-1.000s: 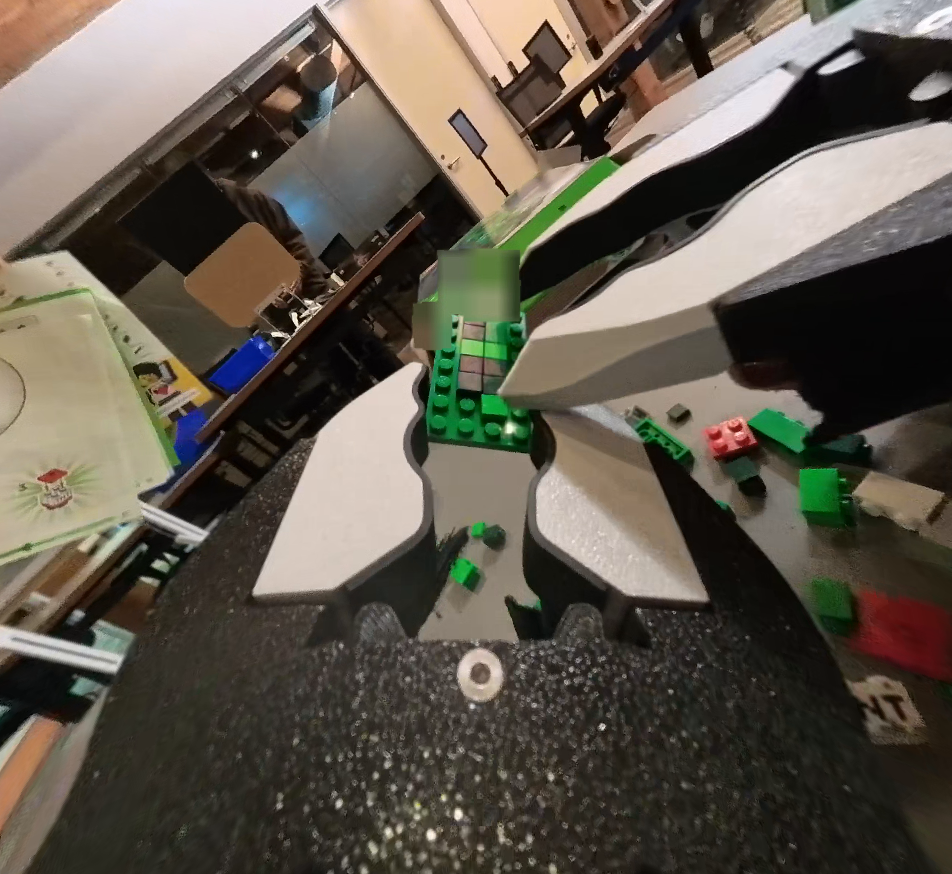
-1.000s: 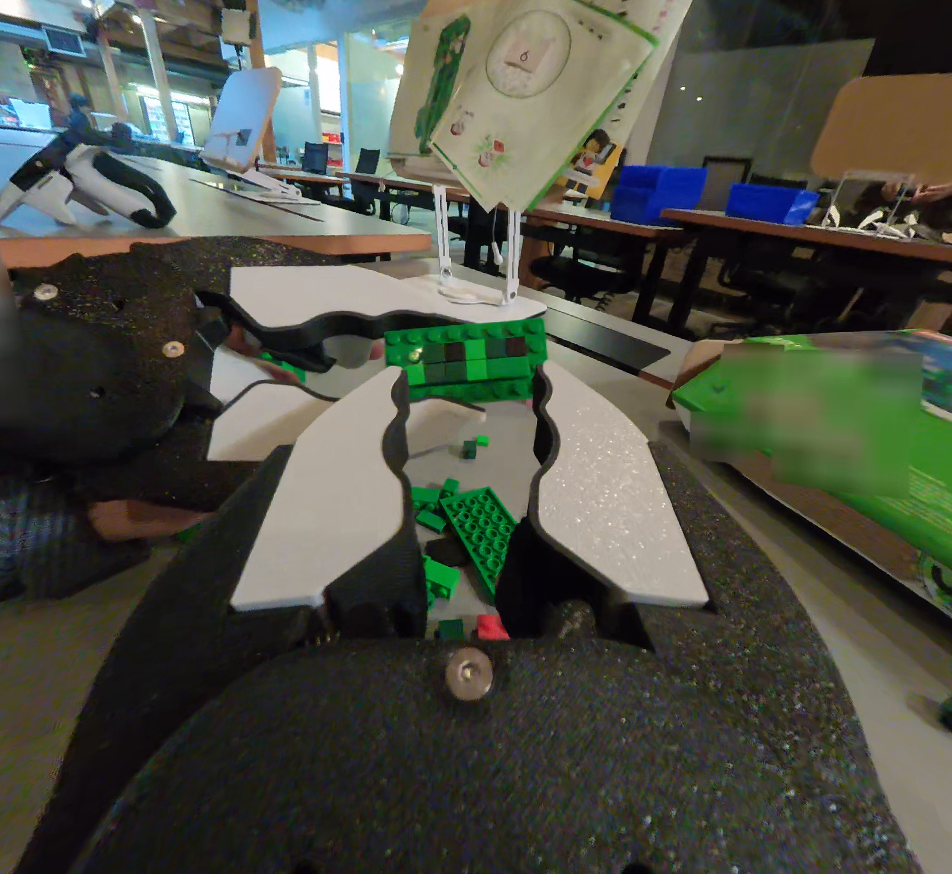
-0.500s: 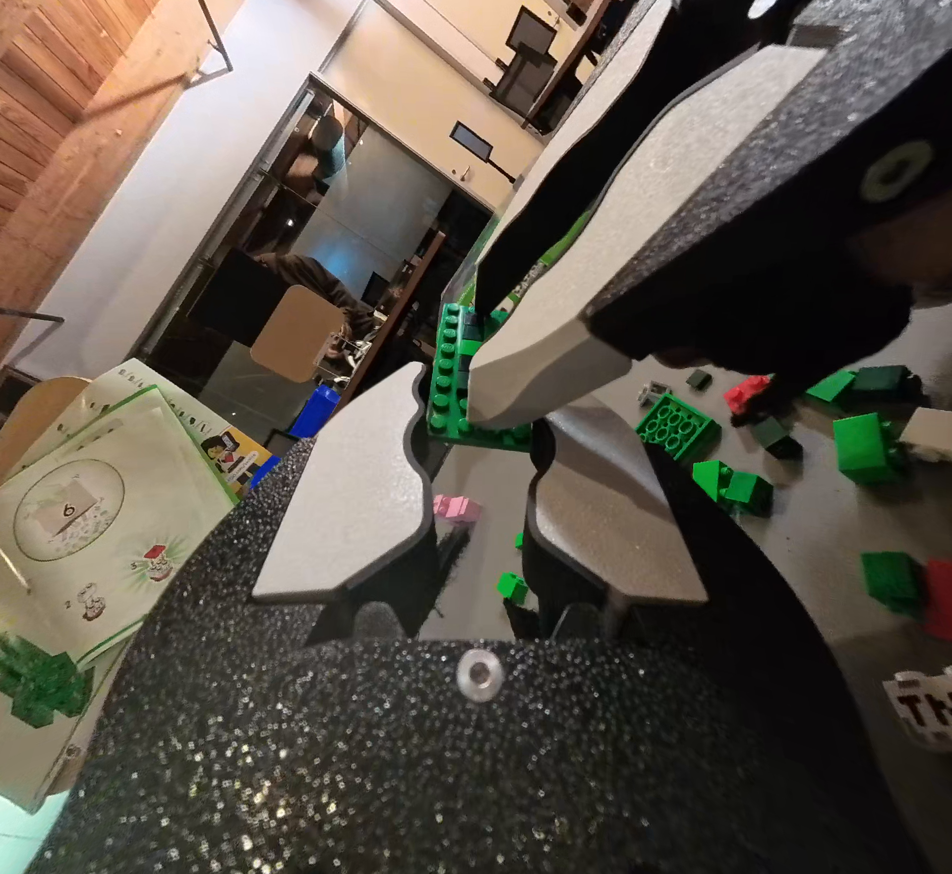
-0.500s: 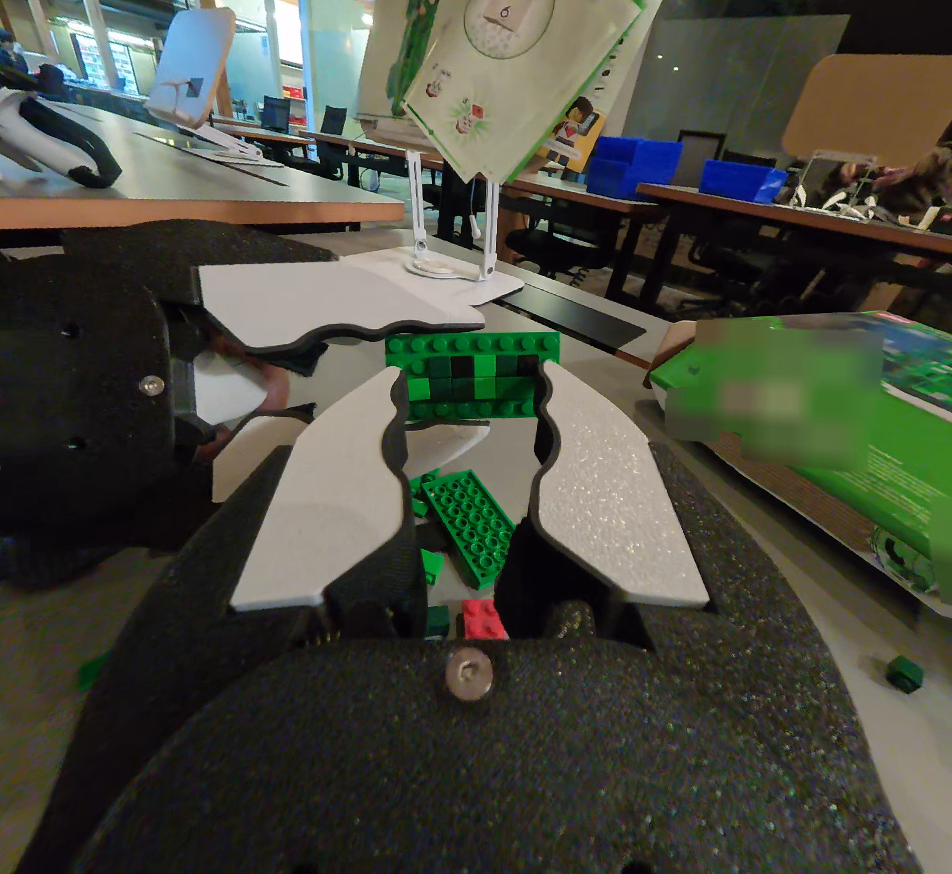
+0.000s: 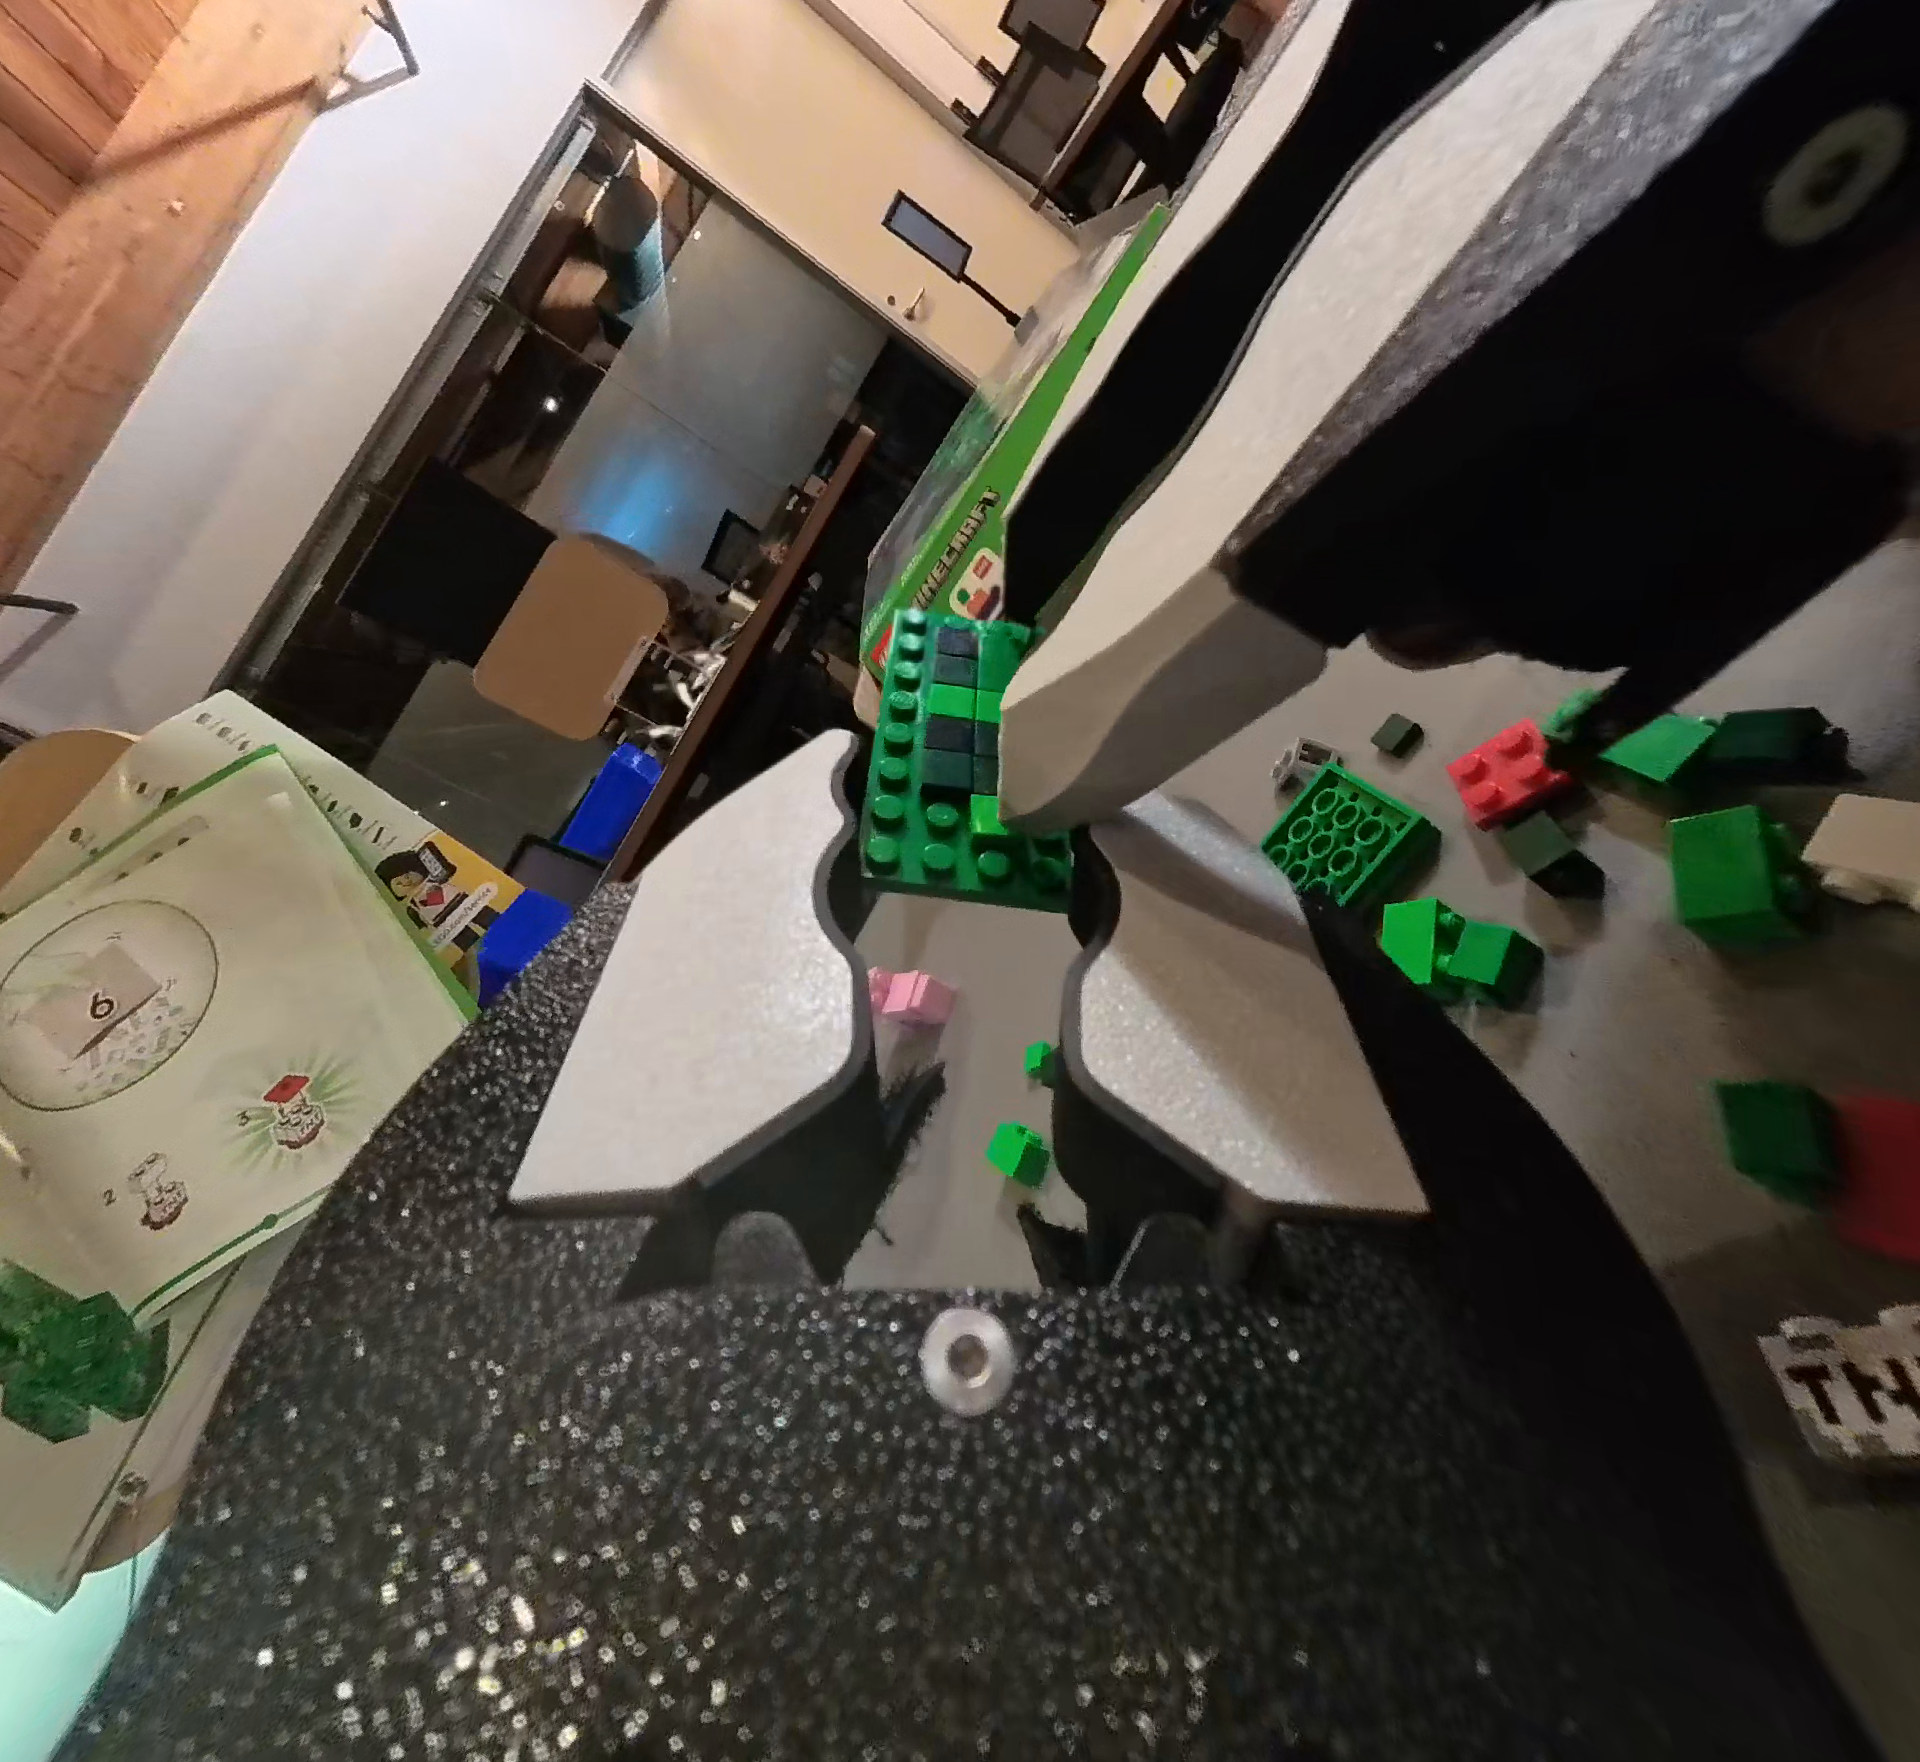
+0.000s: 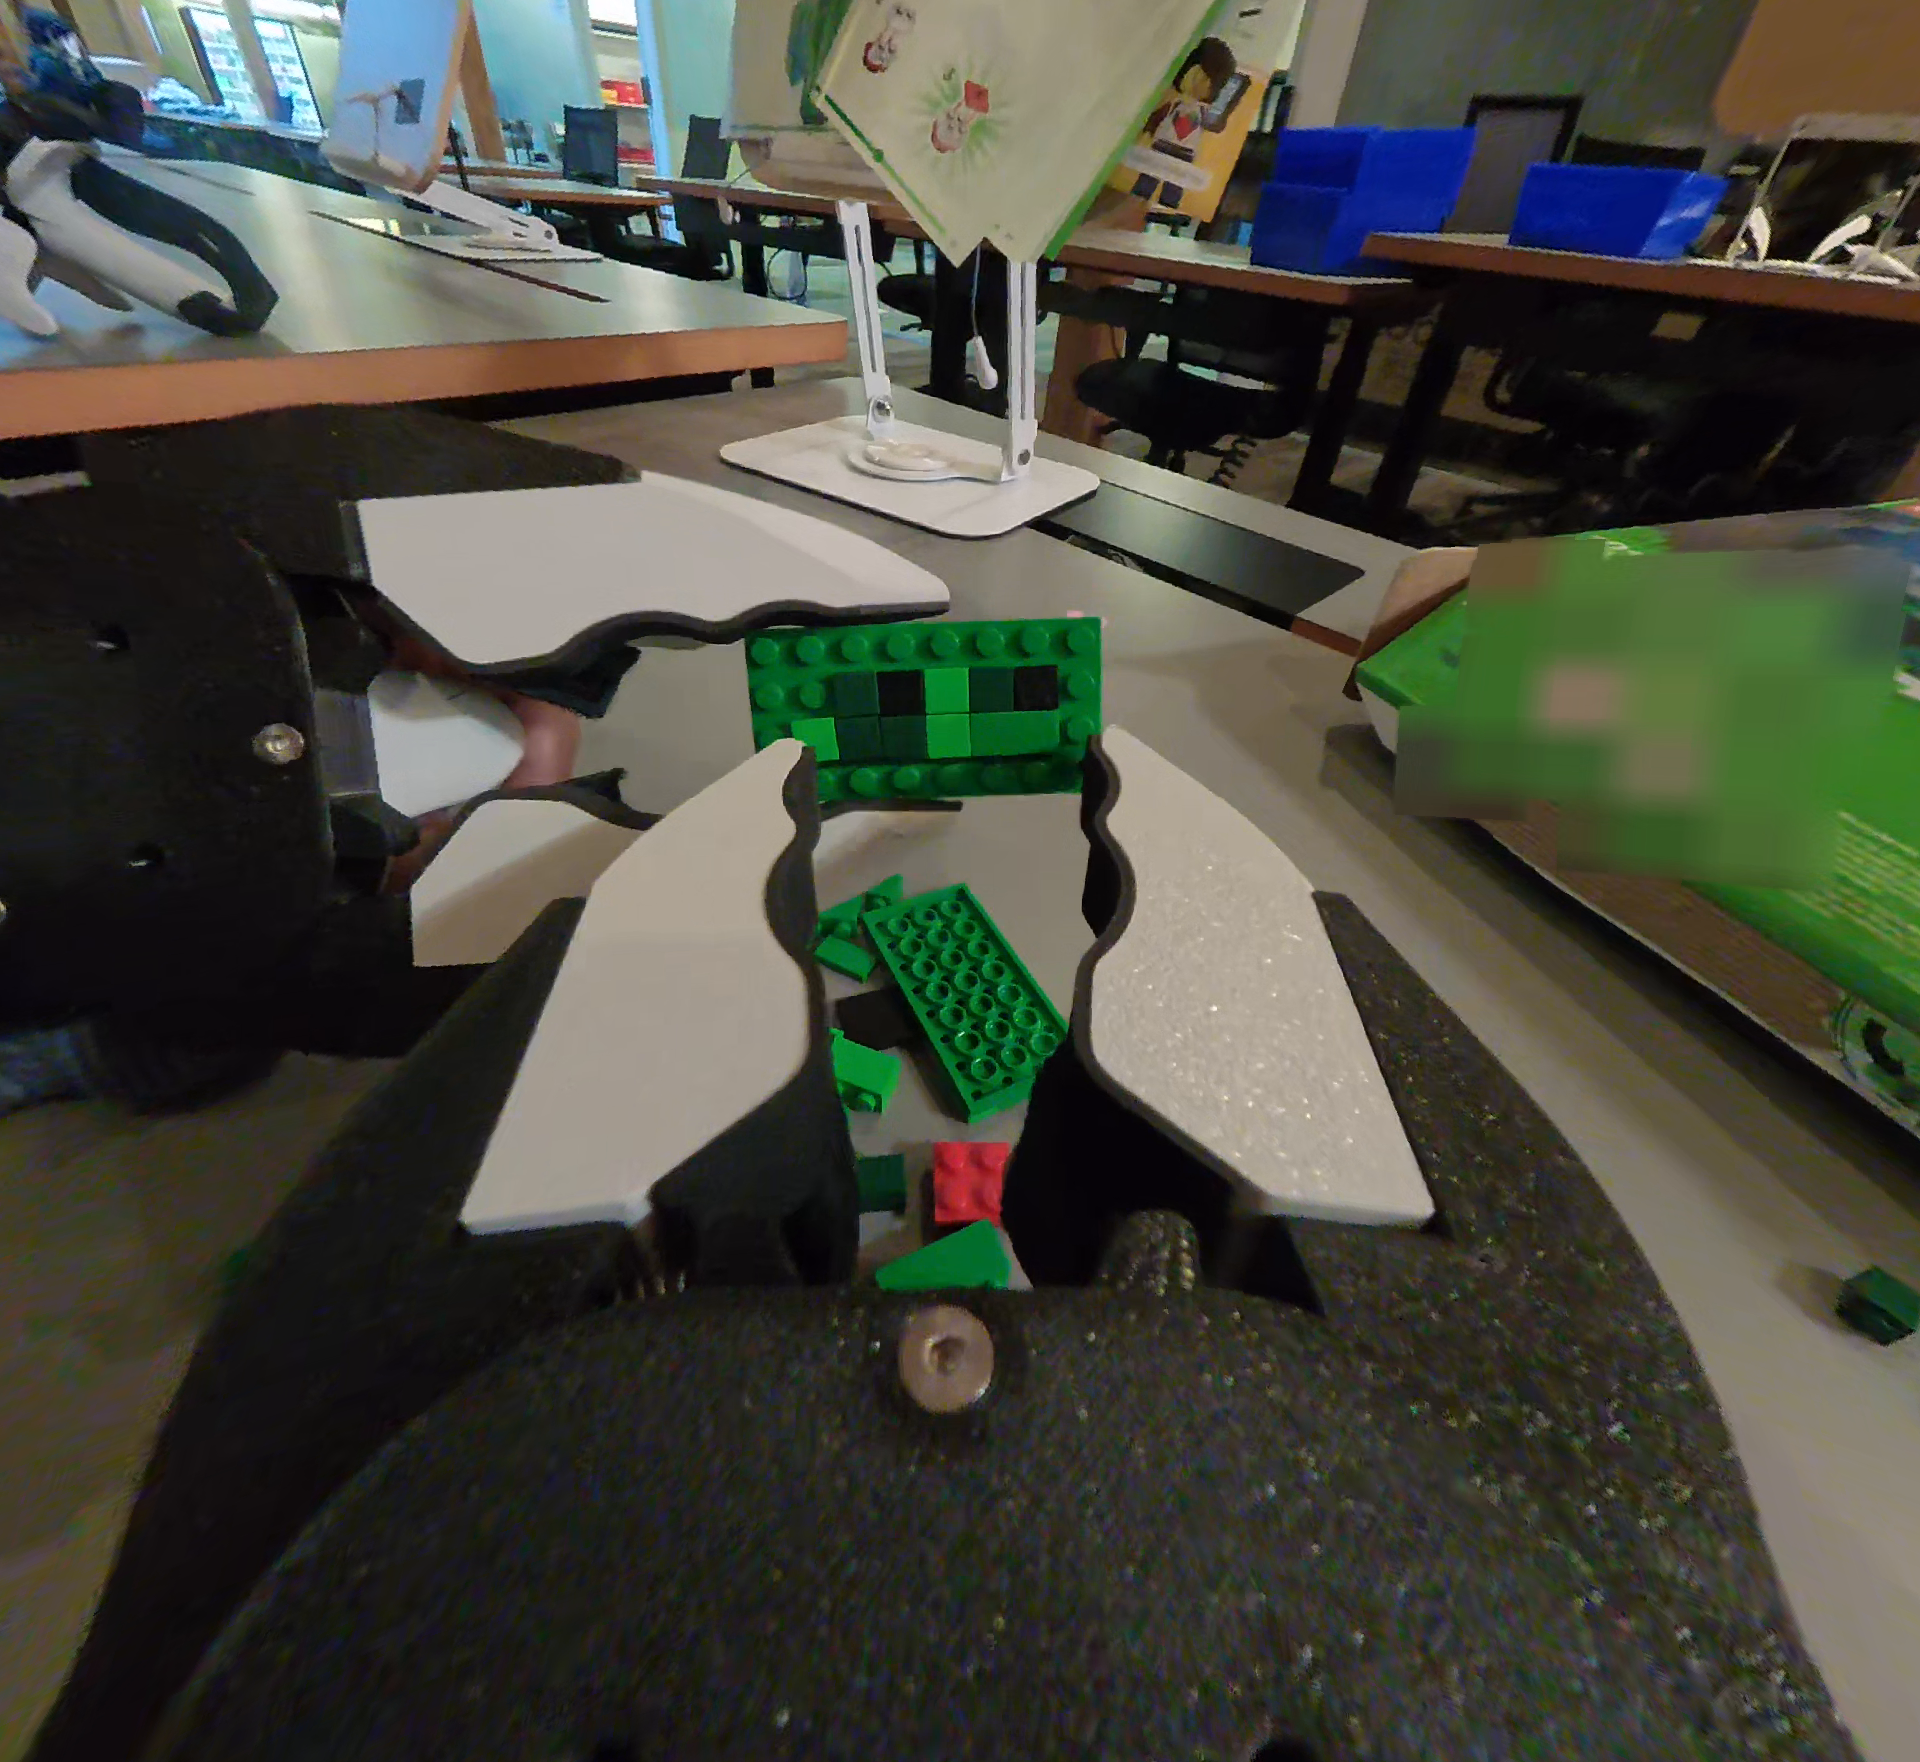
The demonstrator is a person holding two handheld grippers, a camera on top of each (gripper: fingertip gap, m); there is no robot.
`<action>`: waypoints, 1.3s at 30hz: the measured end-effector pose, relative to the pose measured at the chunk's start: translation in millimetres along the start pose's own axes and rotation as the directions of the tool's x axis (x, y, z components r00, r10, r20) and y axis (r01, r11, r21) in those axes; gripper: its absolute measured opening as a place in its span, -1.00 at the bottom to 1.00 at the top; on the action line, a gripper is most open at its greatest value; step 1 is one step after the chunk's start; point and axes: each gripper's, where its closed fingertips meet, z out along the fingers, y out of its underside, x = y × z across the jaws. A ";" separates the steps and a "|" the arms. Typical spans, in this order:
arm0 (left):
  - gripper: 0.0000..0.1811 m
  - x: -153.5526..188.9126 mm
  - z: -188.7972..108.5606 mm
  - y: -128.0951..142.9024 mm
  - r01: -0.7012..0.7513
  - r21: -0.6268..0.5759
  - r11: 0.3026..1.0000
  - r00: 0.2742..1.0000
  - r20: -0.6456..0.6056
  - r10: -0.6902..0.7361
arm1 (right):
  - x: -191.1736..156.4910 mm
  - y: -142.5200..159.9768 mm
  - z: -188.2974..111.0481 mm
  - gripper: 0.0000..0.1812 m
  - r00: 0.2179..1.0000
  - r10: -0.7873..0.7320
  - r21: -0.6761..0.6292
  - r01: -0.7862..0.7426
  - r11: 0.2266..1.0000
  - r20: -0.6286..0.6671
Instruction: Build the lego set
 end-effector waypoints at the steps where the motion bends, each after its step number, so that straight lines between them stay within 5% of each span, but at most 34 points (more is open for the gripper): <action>1: -0.61 0.5 0.1 0.3 0.001 -0.003 1.000 1.000 -0.004 -0.001 | -0.6 0.2 0.2 -0.48 1.000 -0.004 -0.003 0.004 1.000 0.004; 39: -0.61 9.5 -9.3 -7.8 -0.013 0.037 0.999 0.998 -0.065 0.015 | -10.2 6.4 -4.6 -0.48 0.988 0.062 -0.083 -0.051 0.995 0.140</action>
